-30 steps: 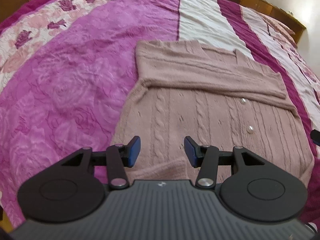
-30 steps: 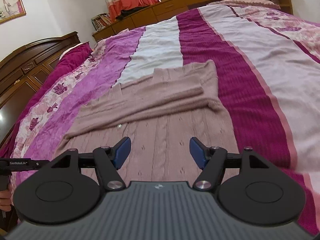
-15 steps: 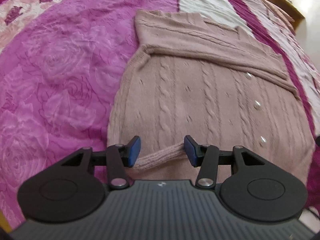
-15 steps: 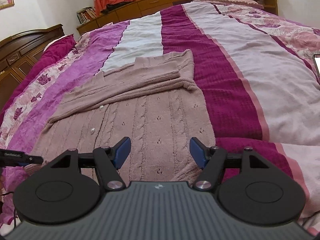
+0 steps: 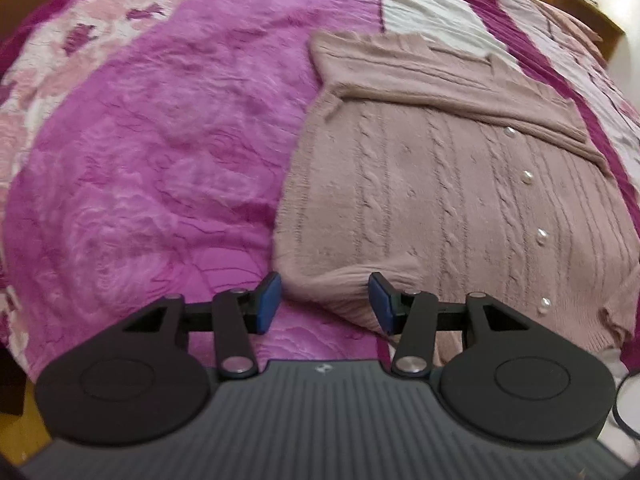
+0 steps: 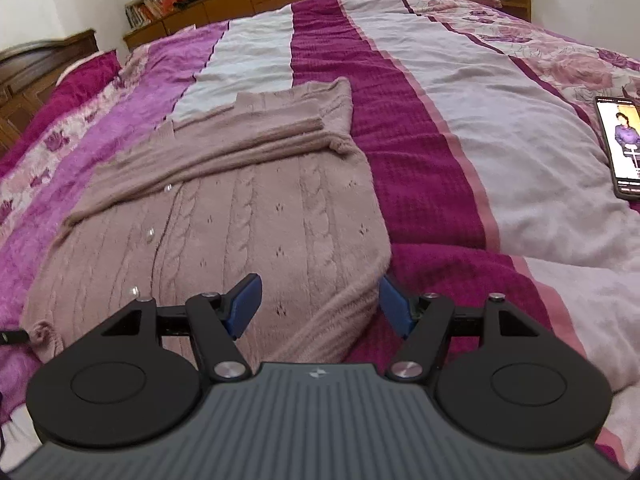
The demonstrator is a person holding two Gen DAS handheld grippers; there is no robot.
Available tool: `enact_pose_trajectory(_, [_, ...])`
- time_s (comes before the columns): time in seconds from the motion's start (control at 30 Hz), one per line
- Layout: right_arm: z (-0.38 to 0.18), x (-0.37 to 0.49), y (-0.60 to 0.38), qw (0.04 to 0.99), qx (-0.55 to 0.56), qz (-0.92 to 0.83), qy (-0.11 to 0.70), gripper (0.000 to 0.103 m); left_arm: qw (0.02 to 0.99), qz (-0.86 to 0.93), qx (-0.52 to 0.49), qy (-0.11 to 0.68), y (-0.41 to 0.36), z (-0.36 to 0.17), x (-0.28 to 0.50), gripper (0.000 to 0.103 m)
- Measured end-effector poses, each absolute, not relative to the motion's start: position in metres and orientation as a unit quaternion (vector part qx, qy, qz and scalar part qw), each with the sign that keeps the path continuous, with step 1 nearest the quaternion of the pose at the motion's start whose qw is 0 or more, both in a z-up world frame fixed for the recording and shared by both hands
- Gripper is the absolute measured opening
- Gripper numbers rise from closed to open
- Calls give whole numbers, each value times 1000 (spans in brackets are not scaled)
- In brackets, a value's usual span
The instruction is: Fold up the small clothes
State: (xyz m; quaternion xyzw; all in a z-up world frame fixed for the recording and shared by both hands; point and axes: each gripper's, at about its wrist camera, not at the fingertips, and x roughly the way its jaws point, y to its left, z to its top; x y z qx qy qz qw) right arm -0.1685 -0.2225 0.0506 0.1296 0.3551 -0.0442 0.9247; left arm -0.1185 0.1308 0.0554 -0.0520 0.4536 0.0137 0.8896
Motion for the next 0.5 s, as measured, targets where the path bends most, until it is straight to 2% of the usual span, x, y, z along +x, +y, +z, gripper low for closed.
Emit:
enact_pose_trajectory(0.13, [45,-173,-218,916,124,-30,380,72,889,38,-67,452,138,52,-116,50])
enact_pose_trajectory(0.27, [31,-168,-219,898,150,-21,413,72,877,26,-125,463,151,42,-113,50])
enact_pose_trajectory(0.5, [25,-157,-223,889,171,-15,424,72,864,8,-169,474,153,31,-107,50])
